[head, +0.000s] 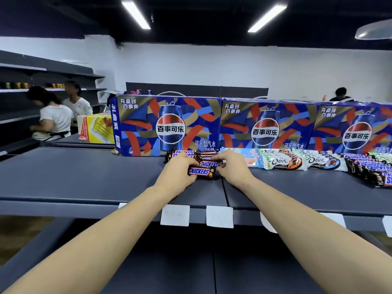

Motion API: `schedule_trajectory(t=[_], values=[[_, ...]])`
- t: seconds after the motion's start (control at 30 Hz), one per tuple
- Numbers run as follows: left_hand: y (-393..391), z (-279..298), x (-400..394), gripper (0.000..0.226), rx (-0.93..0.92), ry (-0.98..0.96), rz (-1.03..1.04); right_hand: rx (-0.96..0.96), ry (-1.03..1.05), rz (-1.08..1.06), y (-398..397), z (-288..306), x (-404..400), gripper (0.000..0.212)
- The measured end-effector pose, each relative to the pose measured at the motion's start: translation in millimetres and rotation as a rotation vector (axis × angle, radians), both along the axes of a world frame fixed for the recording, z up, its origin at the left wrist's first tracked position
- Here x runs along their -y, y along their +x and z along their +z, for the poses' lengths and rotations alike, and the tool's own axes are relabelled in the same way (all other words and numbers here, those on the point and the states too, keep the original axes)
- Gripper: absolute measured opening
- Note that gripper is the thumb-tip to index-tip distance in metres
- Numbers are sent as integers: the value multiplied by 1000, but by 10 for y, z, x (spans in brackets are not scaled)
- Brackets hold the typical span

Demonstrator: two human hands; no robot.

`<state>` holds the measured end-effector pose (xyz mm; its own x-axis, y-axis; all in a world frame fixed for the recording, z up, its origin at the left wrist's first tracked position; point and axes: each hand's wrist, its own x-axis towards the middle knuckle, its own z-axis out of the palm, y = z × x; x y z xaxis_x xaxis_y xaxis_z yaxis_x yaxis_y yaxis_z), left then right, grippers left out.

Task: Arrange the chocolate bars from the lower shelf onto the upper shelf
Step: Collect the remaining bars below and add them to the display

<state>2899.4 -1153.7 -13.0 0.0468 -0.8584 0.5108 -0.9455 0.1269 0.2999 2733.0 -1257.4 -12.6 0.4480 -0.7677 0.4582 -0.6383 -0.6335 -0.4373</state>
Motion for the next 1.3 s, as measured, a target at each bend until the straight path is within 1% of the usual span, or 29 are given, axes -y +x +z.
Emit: schedule_trajectory(t=[0.13, 0.23, 0.33, 0.43, 0.57, 0.67, 0.83, 0.93, 1.0, 1.13, 1.2, 1.3], values=[[-7, -12, 124, 38, 6, -1, 11, -7, -33, 36, 15, 6, 106, 41], [-22, -13, 195, 38, 22, 8, 15, 3, -39, 60, 16, 14, 146, 45], [-46, -4, 240, 38, 28, 11, 10, 30, -2, 87, -8, 15, 165, 52], [-83, 16, 273, 38, 48, 23, 29, 64, 23, 104, -80, 31, 168, 55], [-130, 8, 322, 39, 47, 27, 80, 94, 21, 40, -202, 29, 190, 46], [-155, 2, 347, 42, 37, 13, 95, 114, 18, 24, -247, 23, 170, 47], [-137, 30, 318, 53, 46, 26, 92, 98, 19, 25, -259, 38, 29, 47], [-124, 23, 233, 55, 57, 9, 105, 103, 10, 2, -271, 21, -63, 46], [-144, 4, 159, 53, 44, -27, 119, 121, 19, -19, -285, 7, -153, 41], [-282, -32, 11, 39, 67, -94, 95, 138, 21, -23, -319, 16, -444, 25], [-367, -55, -52, 38, 123, -75, 81, 118, 48, -17, -363, 27, -584, 26], [-469, -45, -173, 39, 213, -42, 85, 57, 93, -14, -479, 44, -771, 34]])
